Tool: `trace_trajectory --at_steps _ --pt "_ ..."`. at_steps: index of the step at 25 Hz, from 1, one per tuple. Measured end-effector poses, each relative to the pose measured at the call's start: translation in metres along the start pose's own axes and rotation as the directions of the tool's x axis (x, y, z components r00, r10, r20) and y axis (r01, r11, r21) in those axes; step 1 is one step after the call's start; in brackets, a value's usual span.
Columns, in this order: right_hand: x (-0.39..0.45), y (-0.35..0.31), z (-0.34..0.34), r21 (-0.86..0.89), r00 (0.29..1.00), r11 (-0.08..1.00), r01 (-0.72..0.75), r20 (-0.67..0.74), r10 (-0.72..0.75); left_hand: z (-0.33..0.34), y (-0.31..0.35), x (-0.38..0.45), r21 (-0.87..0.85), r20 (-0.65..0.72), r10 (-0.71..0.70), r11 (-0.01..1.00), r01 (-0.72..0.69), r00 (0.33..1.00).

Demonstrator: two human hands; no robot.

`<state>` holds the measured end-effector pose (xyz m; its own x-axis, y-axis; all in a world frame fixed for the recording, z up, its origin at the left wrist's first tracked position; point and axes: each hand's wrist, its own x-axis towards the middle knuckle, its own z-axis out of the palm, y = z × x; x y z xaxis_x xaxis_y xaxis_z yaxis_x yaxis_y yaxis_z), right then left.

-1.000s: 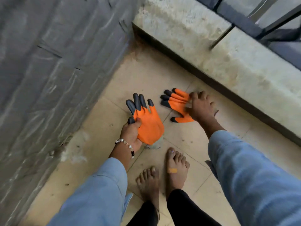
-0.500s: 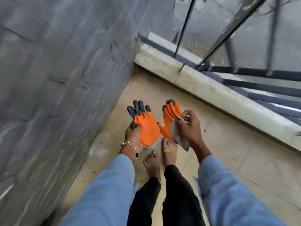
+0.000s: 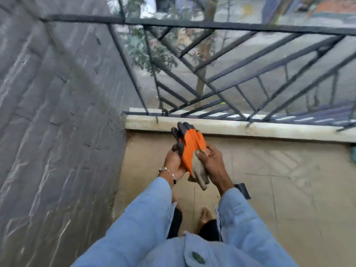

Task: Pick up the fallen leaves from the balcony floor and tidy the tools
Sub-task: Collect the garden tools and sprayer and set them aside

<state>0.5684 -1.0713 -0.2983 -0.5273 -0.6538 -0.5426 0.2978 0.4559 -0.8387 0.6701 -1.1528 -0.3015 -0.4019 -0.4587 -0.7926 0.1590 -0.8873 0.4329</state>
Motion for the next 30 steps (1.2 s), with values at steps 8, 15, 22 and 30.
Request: trace_trajectory --at_steps 8,15,22,30 --pt "-0.131 0.055 -0.207 -0.148 0.895 0.986 0.081 -0.424 -0.137 0.132 -0.173 -0.094 0.292 0.348 -0.268 0.942 0.168 0.898" --pt "-0.256 0.113 -0.389 0.016 0.771 0.995 0.096 -0.634 -0.064 0.246 -0.362 -0.141 0.533 0.264 -0.227 0.844 0.054 0.938" --pt "-0.298 0.153 -0.497 0.705 0.788 0.663 0.252 -0.547 0.282 0.357 -0.464 -0.152 0.547 0.294 -0.469 0.797 0.256 0.833" --pt "-0.228 0.133 -0.685 0.709 0.590 0.435 0.554 -0.704 0.395 0.522 -0.535 -0.085 0.683 0.366 -0.480 0.720 0.120 0.797"
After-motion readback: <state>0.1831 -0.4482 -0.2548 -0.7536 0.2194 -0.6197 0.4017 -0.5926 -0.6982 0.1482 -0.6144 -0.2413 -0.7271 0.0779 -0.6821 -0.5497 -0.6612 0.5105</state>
